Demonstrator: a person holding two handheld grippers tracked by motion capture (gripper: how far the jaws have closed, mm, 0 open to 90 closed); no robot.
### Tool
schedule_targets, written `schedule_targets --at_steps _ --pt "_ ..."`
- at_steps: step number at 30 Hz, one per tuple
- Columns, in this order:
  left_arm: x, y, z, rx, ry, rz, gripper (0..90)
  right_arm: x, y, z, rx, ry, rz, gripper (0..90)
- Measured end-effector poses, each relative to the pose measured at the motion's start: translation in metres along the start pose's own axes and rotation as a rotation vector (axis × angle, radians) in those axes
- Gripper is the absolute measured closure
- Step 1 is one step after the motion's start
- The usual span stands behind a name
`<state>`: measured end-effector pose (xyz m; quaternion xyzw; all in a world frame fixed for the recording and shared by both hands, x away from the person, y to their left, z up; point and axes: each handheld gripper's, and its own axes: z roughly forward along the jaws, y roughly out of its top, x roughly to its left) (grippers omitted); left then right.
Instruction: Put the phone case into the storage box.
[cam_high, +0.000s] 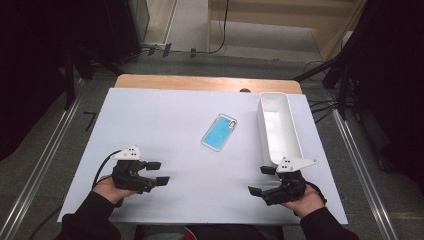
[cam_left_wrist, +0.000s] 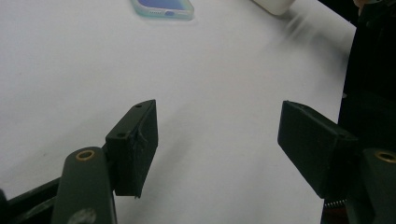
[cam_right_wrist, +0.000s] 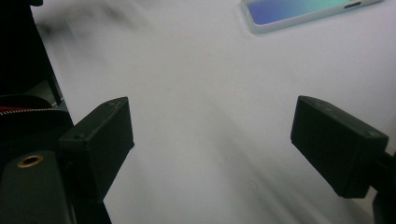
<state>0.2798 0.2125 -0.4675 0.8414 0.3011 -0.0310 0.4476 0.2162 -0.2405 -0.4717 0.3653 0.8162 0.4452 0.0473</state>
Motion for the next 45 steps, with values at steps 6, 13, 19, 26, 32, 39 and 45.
schedule_targets --at_steps 6,13,19,26,32,39,45 --pt "0.0003 0.0001 0.0001 -0.003 0.003 -0.006 28.5 0.0012 0.0003 0.0003 -0.002 0.005 0.004 11.9" --pt "0.0006 0.0004 0.0006 0.002 -0.012 -0.014 28.5 0.0011 0.0005 0.0003 -0.002 0.008 0.008 11.9" --pt "0.0014 0.0005 -0.0004 -0.002 0.000 -0.018 28.5 0.0003 0.0006 0.0002 -0.008 0.007 0.005 11.9" --pt "0.0013 0.0006 -0.0006 0.000 0.001 -0.018 28.5 0.0004 0.0008 0.0004 -0.006 0.006 0.007 11.9" --pt "0.0017 0.0009 -0.0006 -0.005 -0.007 -0.034 28.4 0.0005 0.0006 0.0003 -0.004 0.008 0.009 11.9" --pt "0.0014 0.0009 -0.0005 0.001 -0.004 -0.028 28.4 0.0000 0.0006 0.0000 -0.008 0.008 0.005 11.9" --pt "0.0014 0.0008 -0.0004 0.003 -0.003 -0.026 28.4 0.0000 0.0006 -0.0002 -0.009 0.007 0.009 11.9"
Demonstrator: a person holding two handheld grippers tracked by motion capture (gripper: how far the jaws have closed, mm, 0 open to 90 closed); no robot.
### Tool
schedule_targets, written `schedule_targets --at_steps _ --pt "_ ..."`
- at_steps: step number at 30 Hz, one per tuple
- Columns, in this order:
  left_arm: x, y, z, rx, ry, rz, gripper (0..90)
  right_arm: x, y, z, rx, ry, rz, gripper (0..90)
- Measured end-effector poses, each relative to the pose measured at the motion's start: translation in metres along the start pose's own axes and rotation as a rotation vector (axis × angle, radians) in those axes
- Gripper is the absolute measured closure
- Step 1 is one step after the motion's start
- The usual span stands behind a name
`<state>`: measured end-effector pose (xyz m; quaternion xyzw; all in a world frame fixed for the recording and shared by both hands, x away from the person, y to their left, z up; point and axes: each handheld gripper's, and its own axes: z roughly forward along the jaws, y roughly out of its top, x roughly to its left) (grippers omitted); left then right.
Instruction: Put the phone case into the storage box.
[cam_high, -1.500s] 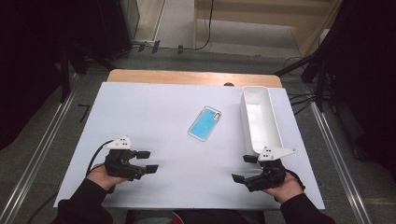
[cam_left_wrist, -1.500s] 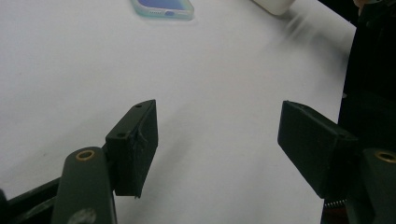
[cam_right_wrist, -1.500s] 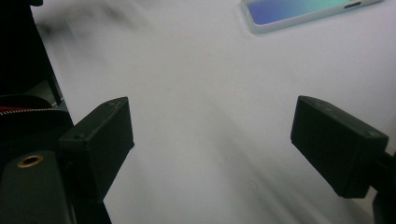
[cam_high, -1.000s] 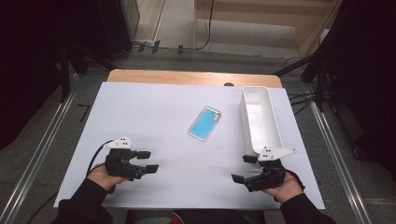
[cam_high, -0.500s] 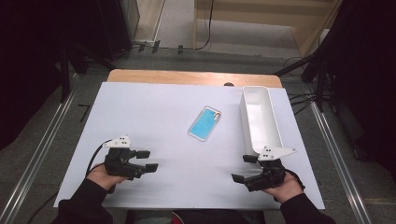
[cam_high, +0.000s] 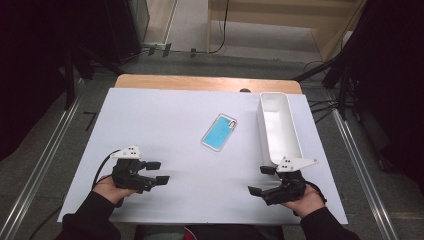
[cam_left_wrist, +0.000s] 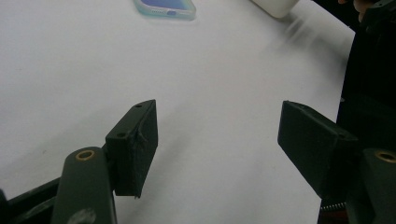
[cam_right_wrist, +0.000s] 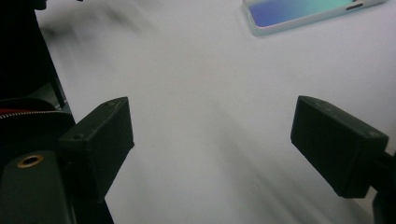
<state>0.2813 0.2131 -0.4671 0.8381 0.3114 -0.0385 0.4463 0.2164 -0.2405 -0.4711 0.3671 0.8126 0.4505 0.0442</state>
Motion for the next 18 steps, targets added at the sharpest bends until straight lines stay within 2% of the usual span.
schedule_targets --at_steps 8,11,13,18 --pt "0.0001 0.0004 -0.0004 -0.004 0.008 -0.003 28.5 0.0002 0.0000 0.0002 0.001 -0.001 -0.002 11.9" --pt "0.0006 0.0021 -0.0007 -0.007 0.038 0.006 28.4 0.0001 -0.0001 0.0000 0.001 -0.003 -0.001 11.9" --pt "0.0017 0.0032 -0.0005 -0.015 0.041 -0.008 25.5 0.0001 -0.0001 0.0001 0.003 -0.001 -0.001 11.9" --pt "0.0046 0.0058 0.0022 -0.032 0.060 -0.033 25.4 0.0000 0.0000 0.0004 0.004 0.000 -0.003 11.9"
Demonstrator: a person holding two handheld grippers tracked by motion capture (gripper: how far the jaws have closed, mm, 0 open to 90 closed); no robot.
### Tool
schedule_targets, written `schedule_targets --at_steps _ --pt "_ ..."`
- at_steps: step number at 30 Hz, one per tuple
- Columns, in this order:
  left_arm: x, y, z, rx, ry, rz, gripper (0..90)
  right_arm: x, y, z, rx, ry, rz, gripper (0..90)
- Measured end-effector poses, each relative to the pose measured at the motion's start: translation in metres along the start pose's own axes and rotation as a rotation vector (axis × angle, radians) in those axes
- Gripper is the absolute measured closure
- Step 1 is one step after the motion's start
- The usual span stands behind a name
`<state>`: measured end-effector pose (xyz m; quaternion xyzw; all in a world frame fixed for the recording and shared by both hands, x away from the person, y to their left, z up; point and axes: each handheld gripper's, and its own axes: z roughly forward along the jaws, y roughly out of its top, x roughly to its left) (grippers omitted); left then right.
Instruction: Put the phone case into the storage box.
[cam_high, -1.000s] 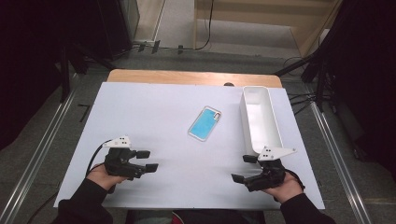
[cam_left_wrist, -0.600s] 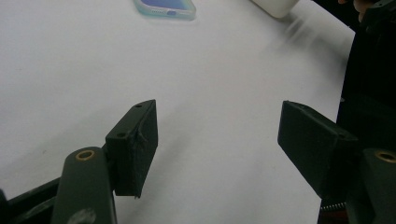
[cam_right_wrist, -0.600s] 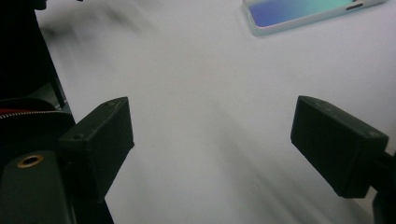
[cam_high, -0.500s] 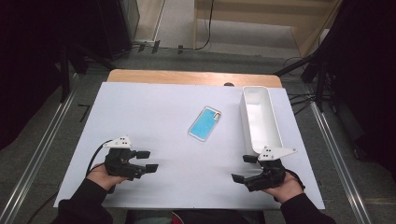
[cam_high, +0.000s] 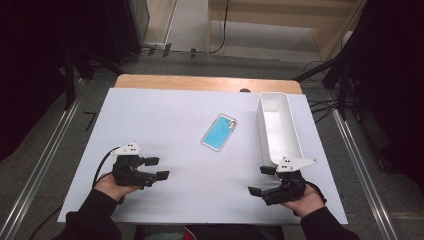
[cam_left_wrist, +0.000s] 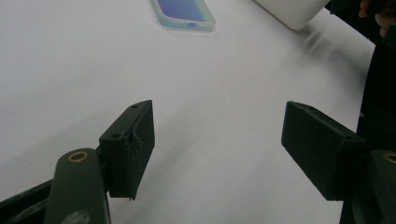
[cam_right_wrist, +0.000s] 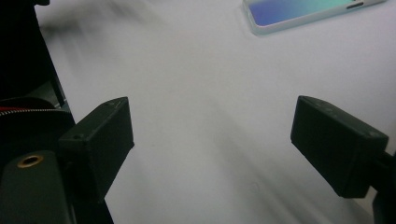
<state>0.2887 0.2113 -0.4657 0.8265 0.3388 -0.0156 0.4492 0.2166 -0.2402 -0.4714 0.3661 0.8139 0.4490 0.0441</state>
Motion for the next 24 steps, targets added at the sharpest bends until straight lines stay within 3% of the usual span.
schedule_targets --at_steps 8,24 --pt "0.001 0.006 0.007 -0.002 0.038 -0.035 25.3 0.000 0.000 0.000 0.005 -0.001 -0.002 11.9" --pt "0.003 0.023 0.014 -0.016 0.001 -0.040 25.4 0.001 0.000 0.000 0.005 -0.001 0.004 11.9"
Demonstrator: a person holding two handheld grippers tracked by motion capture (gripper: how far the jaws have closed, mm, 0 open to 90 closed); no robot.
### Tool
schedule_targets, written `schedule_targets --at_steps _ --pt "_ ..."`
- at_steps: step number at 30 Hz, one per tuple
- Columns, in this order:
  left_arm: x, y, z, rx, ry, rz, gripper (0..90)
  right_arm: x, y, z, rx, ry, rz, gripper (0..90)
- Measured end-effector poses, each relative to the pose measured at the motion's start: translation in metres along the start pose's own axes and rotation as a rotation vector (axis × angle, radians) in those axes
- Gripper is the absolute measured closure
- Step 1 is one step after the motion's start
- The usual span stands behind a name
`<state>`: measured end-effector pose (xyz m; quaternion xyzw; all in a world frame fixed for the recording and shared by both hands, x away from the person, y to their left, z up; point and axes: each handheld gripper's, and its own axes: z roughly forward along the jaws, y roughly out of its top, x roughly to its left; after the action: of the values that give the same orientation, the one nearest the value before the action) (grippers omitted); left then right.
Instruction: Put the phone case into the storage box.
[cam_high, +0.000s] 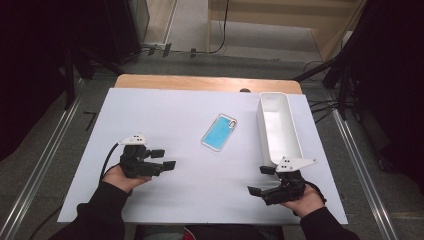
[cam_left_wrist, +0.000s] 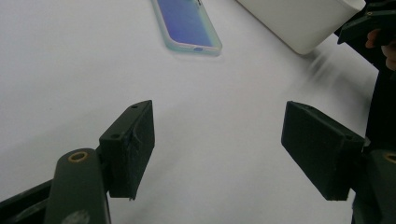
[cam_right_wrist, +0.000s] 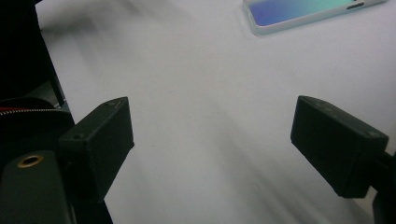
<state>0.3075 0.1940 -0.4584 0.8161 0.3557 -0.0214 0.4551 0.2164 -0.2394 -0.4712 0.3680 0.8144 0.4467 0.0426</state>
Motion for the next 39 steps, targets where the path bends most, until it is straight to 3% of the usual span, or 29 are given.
schedule_targets --at_steps 24,39 --pt "-0.002 0.036 0.015 0.006 -0.050 0.053 25.8 0.000 0.000 0.001 -0.005 0.005 -0.007 11.9" --pt "-0.004 0.056 0.034 0.017 -0.074 0.083 25.7 0.000 0.001 0.001 -0.005 0.011 -0.003 11.9"
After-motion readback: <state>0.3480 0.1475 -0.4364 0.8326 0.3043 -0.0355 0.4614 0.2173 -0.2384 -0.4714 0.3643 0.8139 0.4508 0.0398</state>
